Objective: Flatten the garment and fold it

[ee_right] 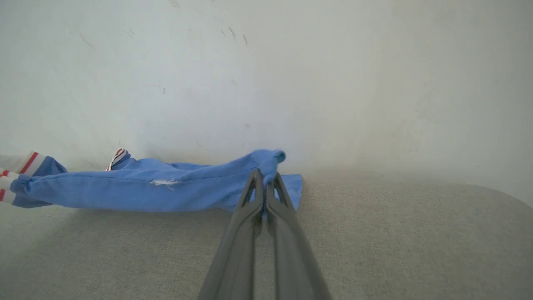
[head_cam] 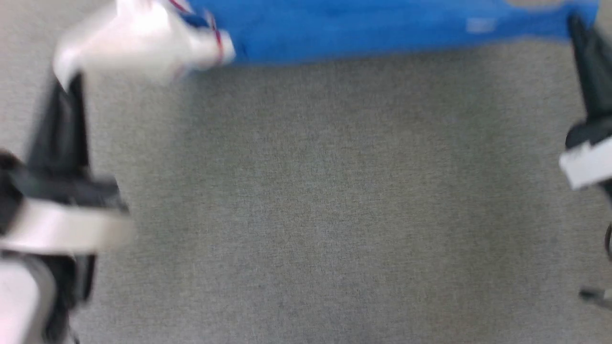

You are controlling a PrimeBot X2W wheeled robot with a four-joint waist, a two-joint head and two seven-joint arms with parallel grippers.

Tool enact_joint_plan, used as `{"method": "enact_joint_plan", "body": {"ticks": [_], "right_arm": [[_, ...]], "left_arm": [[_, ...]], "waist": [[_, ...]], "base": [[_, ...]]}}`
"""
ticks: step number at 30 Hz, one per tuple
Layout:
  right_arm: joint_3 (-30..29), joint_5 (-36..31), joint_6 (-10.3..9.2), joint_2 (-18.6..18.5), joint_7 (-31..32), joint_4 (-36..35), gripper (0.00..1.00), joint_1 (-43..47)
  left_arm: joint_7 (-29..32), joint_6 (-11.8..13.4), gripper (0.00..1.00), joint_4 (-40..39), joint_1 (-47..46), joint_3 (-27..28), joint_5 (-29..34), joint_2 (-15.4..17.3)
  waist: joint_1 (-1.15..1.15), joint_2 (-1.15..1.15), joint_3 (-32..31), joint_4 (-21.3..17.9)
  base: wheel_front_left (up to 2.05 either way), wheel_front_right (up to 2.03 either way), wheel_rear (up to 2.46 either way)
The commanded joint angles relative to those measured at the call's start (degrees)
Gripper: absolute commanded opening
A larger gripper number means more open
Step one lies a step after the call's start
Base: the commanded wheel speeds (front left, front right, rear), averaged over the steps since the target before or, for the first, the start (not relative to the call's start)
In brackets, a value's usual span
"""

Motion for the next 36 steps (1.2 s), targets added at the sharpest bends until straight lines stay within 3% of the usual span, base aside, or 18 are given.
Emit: {"method": "enact_joint_plan", "body": {"ticks": [1,7,19,26,36], "right_arm": [[-0.90,0.39,-0.05,0.71,0.05,-0.99,0.00,2.57],[-2.45,2.25,-0.05,2.30,3.01,-3.37,0.00,14.11],[-2.33,7.19,-0.05,-3.22,13.62,-3.18,0.00,34.92],[-2.38,10.35,-0.05,-3.46,21.77,-1.23,0.00,42.98],[-5.23,11.54,-0.05,-1.17,31.56,-0.29,0.00,50.72]], "left_arm": [[0.49,0.72,0.00,-0.71,3.80,-0.48,-0.04,0.43],[3.56,1.33,0.00,-1.30,17.23,-3.60,-2.95,0.88],[15.17,0.10,0.00,-3.04,34.51,-8.85,-13.38,3.41],[24.15,-0.31,0.00,-5.84,40.74,-11.71,-19.62,6.33],[25.50,-0.81,0.00,-7.05,44.75,-11.65,-22.97,7.68]], "waist": [[0.02,0.00,-3.93,0.24],[0.02,0.00,-8.25,1.40],[0.02,0.00,-17.12,2.65],[0.02,0.00,-19.00,2.43],[0.02,0.00,-19.31,2.69]], "base": [[0.00,0.00,0.00],[0.00,0.00,0.00],[0.00,0.00,0.00],[0.00,0.00,0.00],[0.00,0.00,0.00]]}}
